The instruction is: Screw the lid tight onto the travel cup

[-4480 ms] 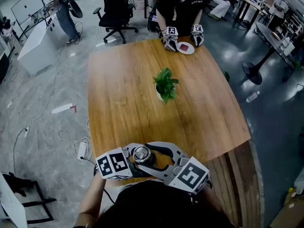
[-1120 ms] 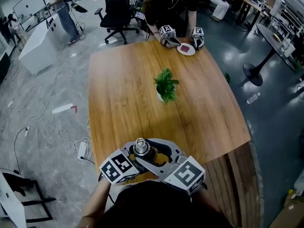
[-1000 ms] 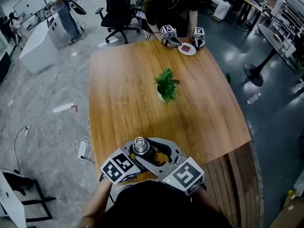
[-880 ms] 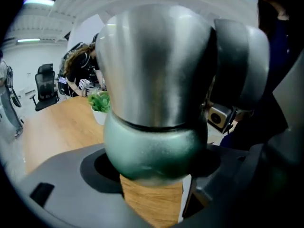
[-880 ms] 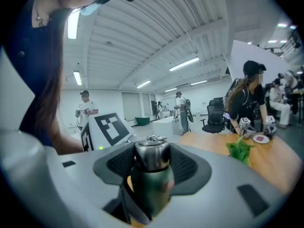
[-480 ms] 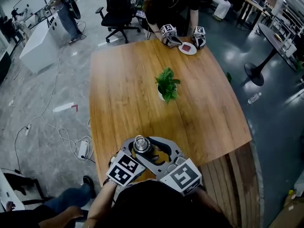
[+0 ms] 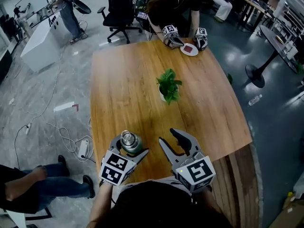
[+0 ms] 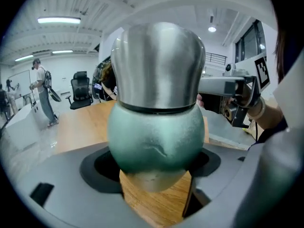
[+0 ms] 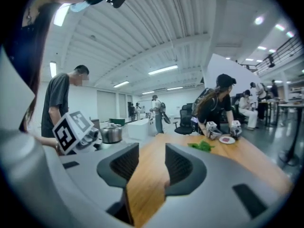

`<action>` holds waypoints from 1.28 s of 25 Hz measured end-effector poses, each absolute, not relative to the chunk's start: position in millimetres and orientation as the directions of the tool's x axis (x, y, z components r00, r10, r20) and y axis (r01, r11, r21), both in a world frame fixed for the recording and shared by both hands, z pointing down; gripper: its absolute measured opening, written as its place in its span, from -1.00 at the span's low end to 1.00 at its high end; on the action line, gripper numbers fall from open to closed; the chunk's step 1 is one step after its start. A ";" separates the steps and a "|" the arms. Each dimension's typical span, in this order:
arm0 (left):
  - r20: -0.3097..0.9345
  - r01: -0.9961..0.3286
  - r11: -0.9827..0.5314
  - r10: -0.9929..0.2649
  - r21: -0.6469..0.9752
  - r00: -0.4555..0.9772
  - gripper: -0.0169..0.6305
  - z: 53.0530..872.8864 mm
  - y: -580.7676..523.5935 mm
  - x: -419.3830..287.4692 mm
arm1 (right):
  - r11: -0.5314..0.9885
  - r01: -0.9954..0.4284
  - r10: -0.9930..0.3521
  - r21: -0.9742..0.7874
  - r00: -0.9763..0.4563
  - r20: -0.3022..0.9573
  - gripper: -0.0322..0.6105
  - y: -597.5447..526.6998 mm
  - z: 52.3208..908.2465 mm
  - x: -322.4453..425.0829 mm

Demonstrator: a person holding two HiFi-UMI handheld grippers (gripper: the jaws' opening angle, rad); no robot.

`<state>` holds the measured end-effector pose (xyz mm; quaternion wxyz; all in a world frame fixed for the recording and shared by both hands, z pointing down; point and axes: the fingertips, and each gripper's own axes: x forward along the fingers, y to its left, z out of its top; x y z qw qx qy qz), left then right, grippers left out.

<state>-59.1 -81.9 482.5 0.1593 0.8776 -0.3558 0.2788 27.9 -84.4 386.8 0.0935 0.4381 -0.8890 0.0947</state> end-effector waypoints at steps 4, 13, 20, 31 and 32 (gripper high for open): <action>0.568 -0.758 -0.647 -0.593 0.086 0.571 0.25 474.1 -82.6 -75.7 | 0.490 -0.863 -0.812 -0.123 -0.503 0.294 -0.55 -93.9 400.2 60.7; 0.559 -0.791 -0.606 -0.626 0.091 0.544 0.25 472.7 -72.7 -89.0 | 0.421 -0.900 -0.805 -0.112 -0.428 0.412 -0.76 -94.1 433.8 71.2; 0.569 -0.795 -0.598 -0.621 0.099 0.538 0.25 477.7 -67.1 -94.4 | 0.411 -0.907 -0.793 -0.090 -0.404 0.456 -0.83 -93.5 442.6 70.4; 0.572 -0.770 -0.629 -0.595 0.106 0.565 0.25 479.0 -67.6 -85.9 | 0.414 -0.907 -0.799 -0.075 -0.402 0.448 -0.84 -93.2 437.6 66.3; 0.573 -0.768 -0.631 -0.592 0.106 0.566 0.25 479.3 -66.9 -85.5 | 0.415 -0.907 -0.799 -0.074 -0.402 0.447 -0.84 -92.8 436.9 66.0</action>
